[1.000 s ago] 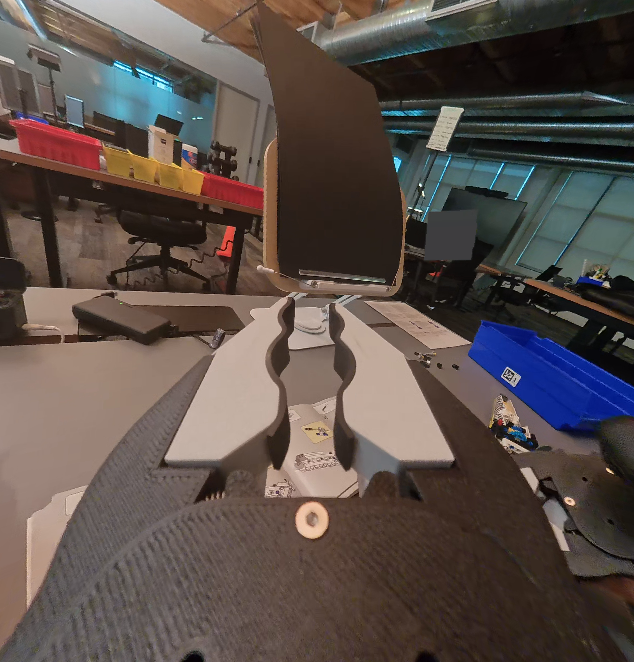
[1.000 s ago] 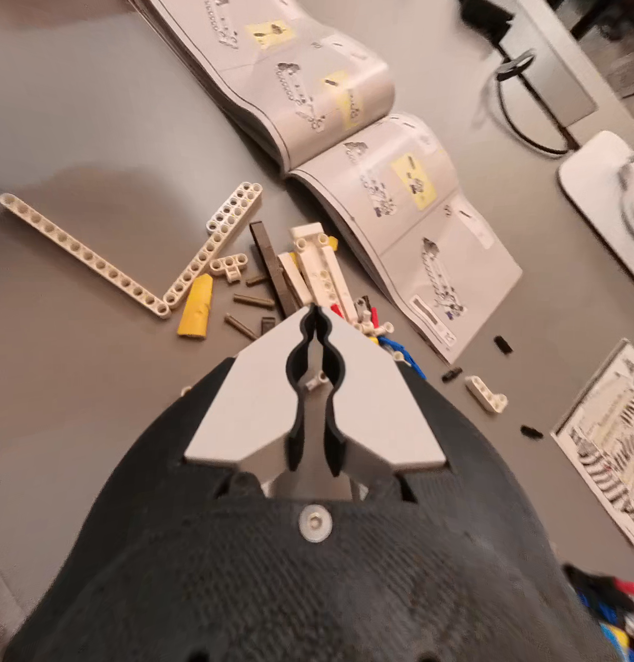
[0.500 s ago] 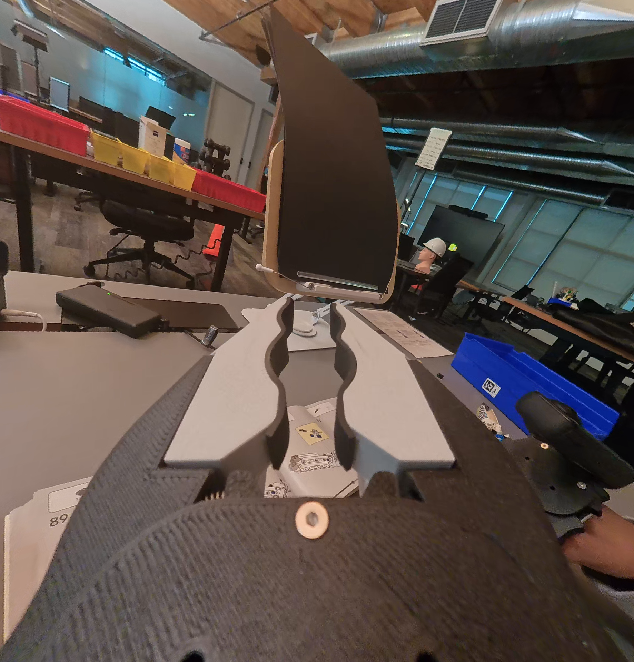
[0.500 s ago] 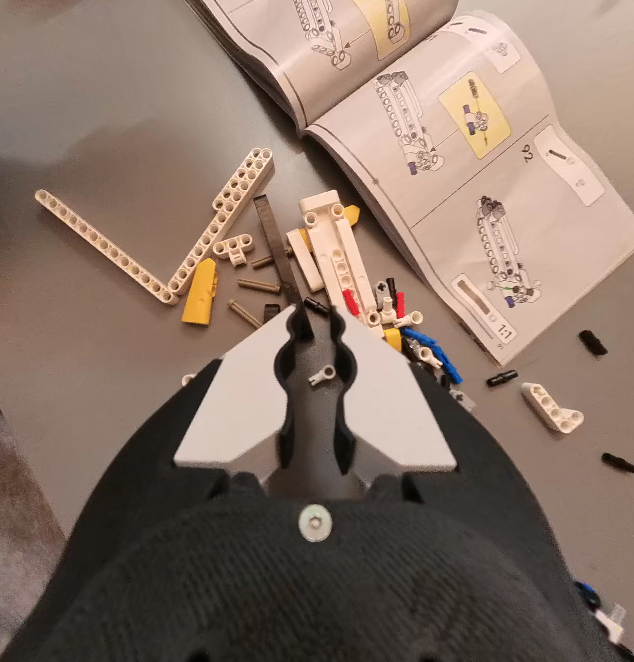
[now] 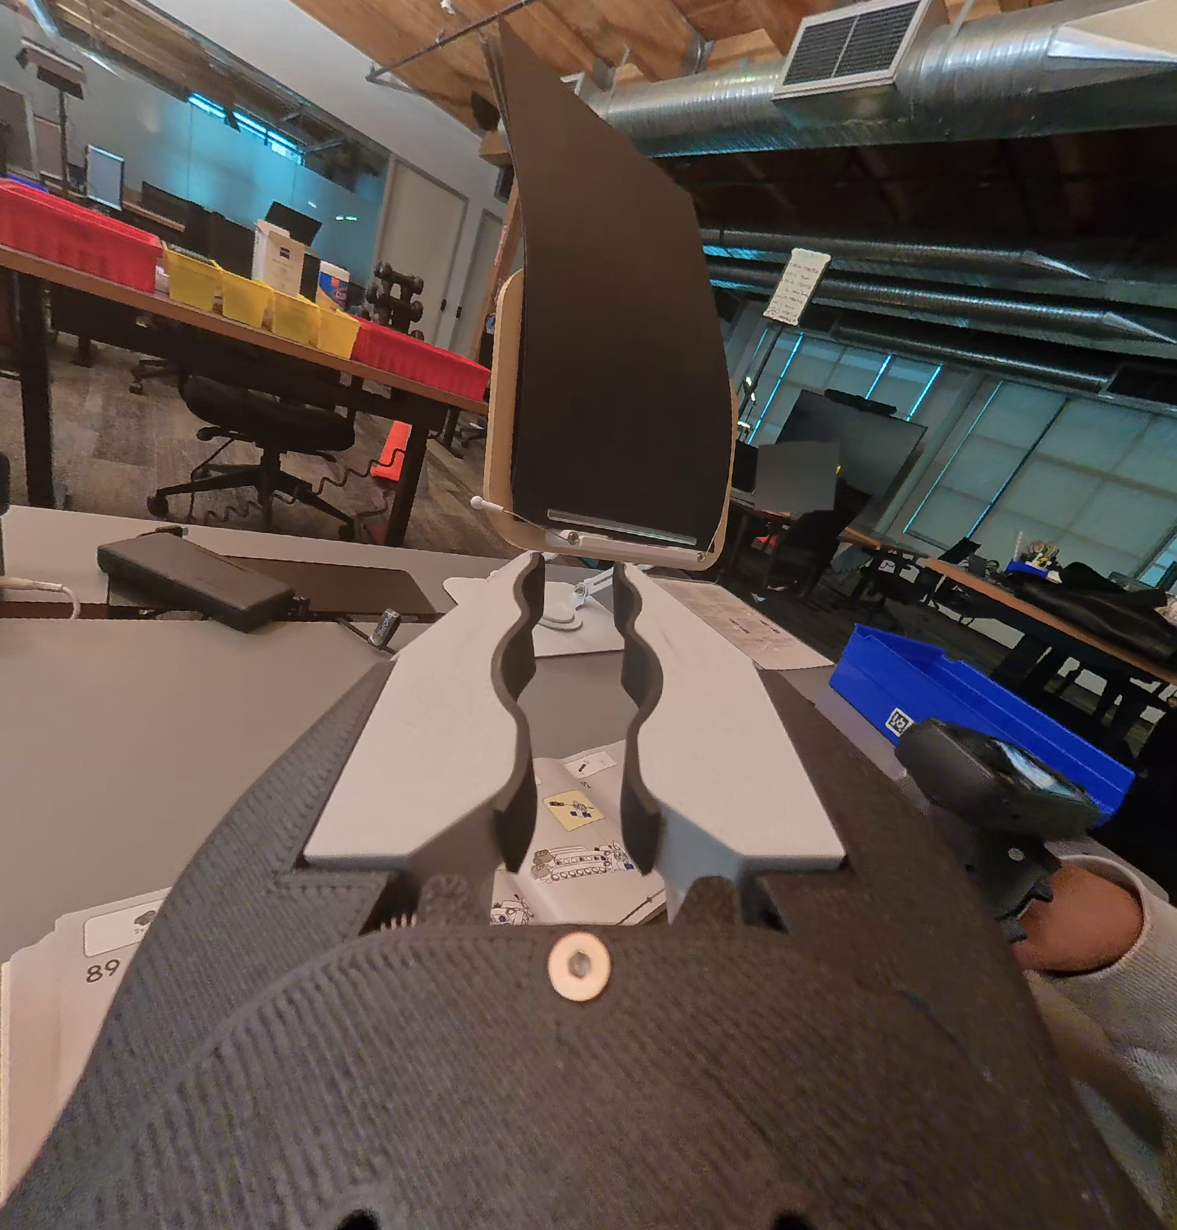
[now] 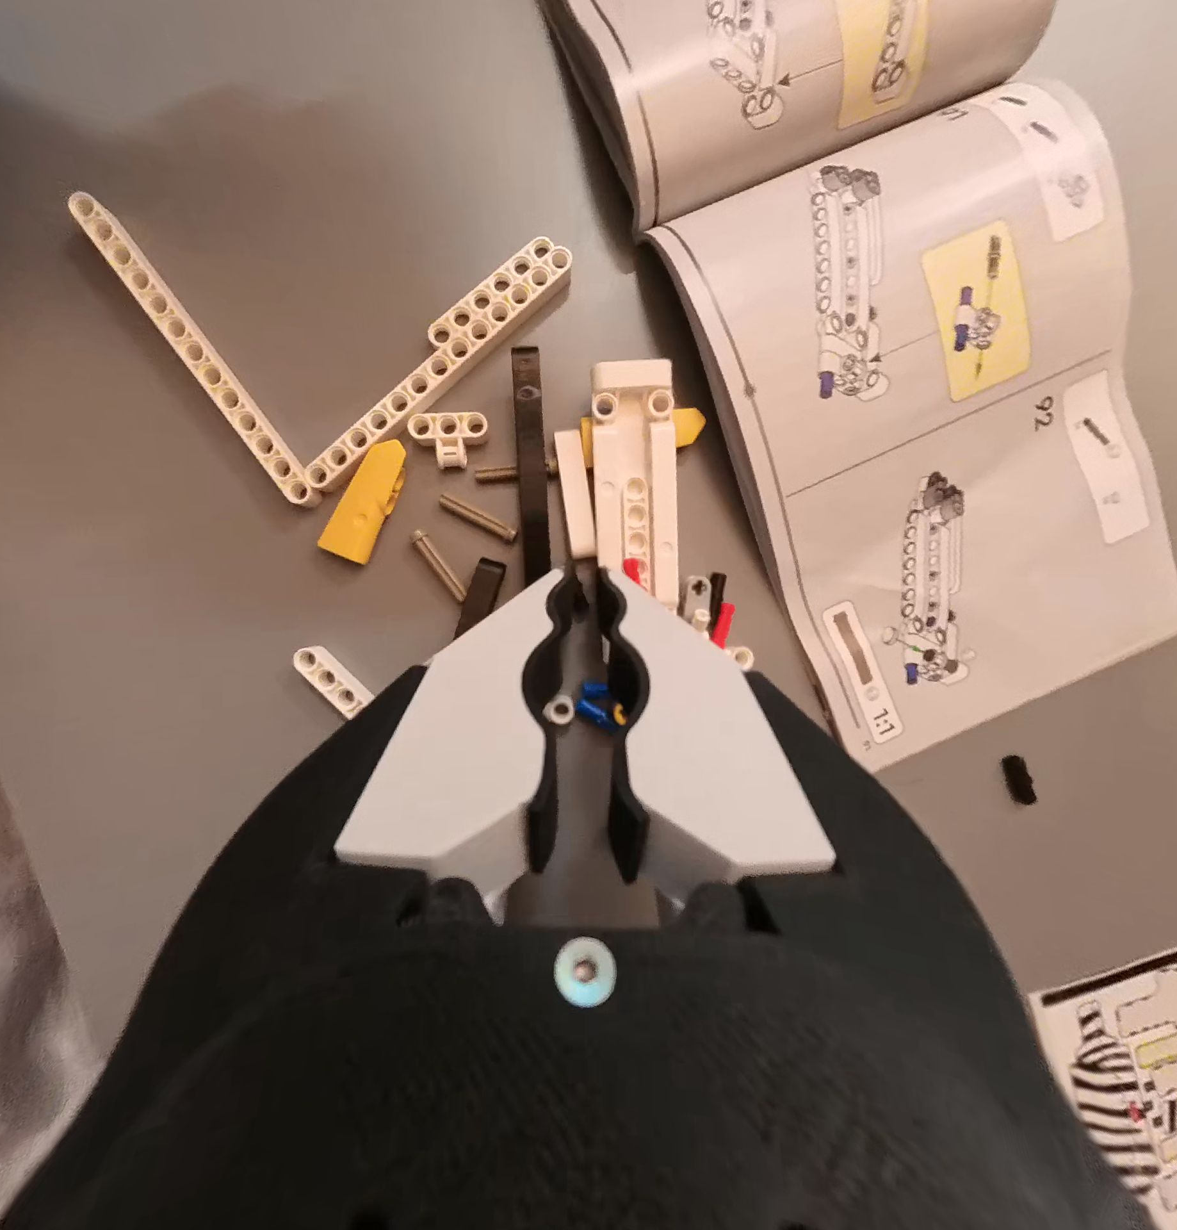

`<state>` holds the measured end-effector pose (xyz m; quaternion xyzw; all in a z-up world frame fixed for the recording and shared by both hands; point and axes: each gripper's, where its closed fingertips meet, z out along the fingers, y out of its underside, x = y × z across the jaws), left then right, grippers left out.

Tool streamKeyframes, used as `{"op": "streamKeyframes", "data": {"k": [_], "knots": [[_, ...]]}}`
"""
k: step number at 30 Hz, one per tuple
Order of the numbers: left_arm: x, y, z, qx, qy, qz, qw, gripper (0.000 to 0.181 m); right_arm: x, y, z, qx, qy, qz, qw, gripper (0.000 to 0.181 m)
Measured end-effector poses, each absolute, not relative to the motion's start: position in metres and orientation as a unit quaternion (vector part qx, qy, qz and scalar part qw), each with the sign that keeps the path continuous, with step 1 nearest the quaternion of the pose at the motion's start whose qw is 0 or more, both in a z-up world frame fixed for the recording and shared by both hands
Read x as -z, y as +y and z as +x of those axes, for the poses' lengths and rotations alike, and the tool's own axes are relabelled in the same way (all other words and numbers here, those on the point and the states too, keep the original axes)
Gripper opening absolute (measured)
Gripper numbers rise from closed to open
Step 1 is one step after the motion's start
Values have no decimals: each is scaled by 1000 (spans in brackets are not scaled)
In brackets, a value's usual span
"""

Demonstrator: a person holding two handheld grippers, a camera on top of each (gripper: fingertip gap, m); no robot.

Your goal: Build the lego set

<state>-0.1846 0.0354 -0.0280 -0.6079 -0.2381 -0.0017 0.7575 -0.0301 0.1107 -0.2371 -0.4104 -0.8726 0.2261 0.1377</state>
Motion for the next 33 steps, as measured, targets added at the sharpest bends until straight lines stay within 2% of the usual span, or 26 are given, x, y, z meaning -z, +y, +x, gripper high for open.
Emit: {"op": "streamKeyframes", "data": {"k": [7,9,18,24,27,30,33], "knots": [[26,30,-188,6,-242,-599,763,18,237,110,-26,-193,-883,-405,137,6],[26,29,-188,10,-243,-598,764,18,238,112,-24,-189,-881,-411,137,0],[22,27,-187,12,-242,-592,768,19,247,109,-27,-191,-879,-418,130,7],[20,27,-184,16,-239,-592,770,19,243,108,-27,-188,-873,-428,137,4],[20,31,-180,25,-231,-595,769,21,213,111,-29,-218,-850,-440,193,3],[30,47,-172,59,-222,-622,749,26,157,133,-32,-251,-792,-454,321,4],[67,82,-152,144,-211,-688,679,32,108,151,-20,-280,-734,-441,435,4]]}}
